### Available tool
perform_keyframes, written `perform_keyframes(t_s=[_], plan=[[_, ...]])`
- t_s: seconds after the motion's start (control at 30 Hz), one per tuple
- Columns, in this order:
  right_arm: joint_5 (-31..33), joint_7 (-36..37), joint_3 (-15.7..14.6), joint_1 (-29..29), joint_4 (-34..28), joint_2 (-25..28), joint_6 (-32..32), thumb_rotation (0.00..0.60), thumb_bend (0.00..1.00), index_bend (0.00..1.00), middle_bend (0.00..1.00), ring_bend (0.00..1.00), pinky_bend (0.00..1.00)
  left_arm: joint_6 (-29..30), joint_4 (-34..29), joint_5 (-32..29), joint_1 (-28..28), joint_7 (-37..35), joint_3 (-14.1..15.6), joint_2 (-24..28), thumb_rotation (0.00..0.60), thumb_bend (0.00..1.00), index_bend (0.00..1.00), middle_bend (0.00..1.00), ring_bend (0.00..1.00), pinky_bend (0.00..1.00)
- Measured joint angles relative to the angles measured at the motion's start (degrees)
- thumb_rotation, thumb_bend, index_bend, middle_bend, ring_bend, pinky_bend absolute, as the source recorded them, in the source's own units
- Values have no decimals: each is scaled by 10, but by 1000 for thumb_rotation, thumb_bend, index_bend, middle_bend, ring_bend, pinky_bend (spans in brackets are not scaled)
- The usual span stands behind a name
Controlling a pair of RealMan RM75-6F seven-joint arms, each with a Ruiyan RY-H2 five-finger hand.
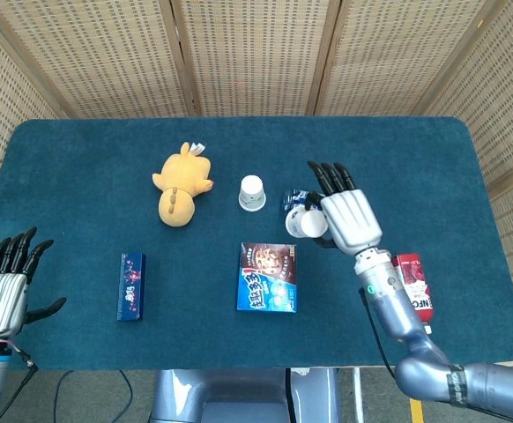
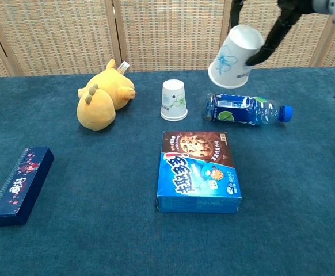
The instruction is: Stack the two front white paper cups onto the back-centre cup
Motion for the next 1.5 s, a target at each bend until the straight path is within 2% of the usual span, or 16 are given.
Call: perform_keyframes(t_s=[0.3, 0.73, 0.97, 1.5], plan=[[40, -3, 26, 85, 103, -81, -20, 600, 146, 506, 97, 0, 0, -4, 15, -18, -2, 7, -13, -9, 600, 124, 140, 0, 0, 0], [65, 35, 28, 152, 260, -156, -66, 600, 143, 508, 103, 0, 0, -14, 36, -47, -6, 3, -31, -20, 600, 124, 140, 0, 0, 0], [57, 94, 21, 178, 375, -215, -90, 600, 141, 508, 112, 0, 0, -23, 44, -60, -9, 3, -37, -24, 600, 124, 140, 0, 0, 0], [25, 189, 25, 227, 557, -303, -133, 600, 138, 508, 122, 0, 0, -46, 57, -78, -16, 8, -38, -34, 600, 124, 141, 0, 0, 0]])
